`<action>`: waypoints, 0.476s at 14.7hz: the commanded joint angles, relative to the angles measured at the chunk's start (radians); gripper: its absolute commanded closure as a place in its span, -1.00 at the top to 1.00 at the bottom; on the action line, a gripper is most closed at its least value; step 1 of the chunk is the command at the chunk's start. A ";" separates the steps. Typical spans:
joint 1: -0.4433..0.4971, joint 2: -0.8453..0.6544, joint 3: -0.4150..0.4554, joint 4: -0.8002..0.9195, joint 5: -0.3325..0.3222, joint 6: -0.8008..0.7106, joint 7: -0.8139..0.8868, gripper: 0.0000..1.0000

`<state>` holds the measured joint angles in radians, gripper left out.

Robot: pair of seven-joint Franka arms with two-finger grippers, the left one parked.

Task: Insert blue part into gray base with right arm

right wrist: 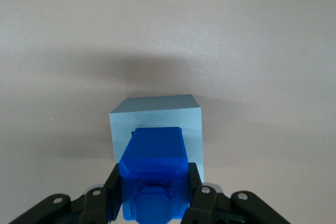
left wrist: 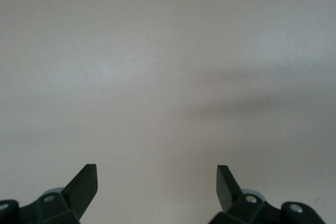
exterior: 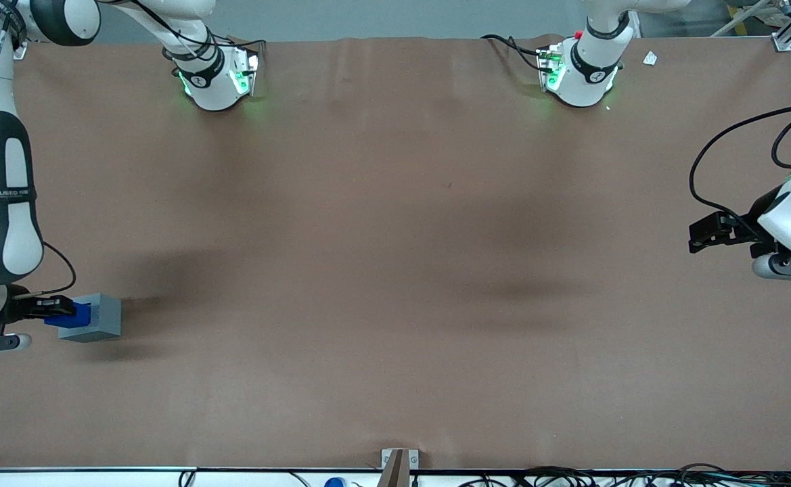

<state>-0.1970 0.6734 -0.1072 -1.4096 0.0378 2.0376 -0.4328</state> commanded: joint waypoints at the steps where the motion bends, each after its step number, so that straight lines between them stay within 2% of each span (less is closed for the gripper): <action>1: -0.019 0.038 0.018 0.015 0.011 0.012 0.014 -0.99; 7: -0.024 0.054 0.018 0.015 0.016 0.013 0.016 -0.99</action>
<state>-0.1985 0.6750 -0.1071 -1.4079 0.0423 2.0374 -0.4259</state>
